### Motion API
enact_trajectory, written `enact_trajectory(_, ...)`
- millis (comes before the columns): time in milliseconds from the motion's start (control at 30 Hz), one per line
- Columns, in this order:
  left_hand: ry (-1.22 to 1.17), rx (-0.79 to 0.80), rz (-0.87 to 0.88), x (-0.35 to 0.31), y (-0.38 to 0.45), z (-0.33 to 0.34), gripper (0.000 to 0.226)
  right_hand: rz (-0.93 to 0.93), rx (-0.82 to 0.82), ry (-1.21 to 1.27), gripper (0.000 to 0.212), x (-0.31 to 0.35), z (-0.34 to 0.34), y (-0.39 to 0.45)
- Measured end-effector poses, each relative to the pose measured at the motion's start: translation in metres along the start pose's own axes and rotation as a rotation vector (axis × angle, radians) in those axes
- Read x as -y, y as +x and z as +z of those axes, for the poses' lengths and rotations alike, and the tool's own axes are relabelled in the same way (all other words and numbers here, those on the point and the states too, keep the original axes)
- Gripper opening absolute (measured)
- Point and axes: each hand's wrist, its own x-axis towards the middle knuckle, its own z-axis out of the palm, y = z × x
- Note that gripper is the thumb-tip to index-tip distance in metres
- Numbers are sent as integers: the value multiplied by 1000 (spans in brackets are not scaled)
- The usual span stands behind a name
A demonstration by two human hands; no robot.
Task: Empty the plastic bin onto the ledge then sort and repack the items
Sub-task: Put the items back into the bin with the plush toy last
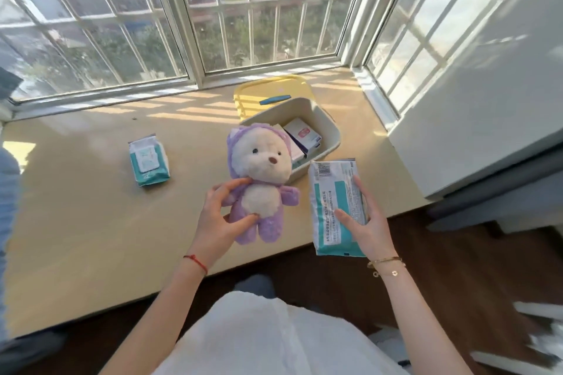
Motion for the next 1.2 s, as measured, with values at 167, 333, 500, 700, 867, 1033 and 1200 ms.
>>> enact_trajectory(167,33,-67,-42,-3,37,22,64,-12,30,-17,69,-4,-16,63)
enact_trajectory(333,53,-152,-72,2,83,43,63,1,54,-56,68,-6,-23,130)
enact_trajectory(500,102,-204,-146,22,133,62,64,15,92,-147,70,-15,-28,213)
enact_trajectory(700,124,-291,-257,55,189,90,63,1,204,-258,74,-27,-19,313)
enact_trajectory(867,113,-410,-366,89,218,123,60,-42,343,-275,71,-58,8,377)
enact_trajectory(1033,131,-476,-455,126,231,145,59,-81,422,-435,73,-90,28,410)
enact_trajectory(1200,180,-508,-505,150,227,152,64,-72,492,-478,75,-104,41,422)
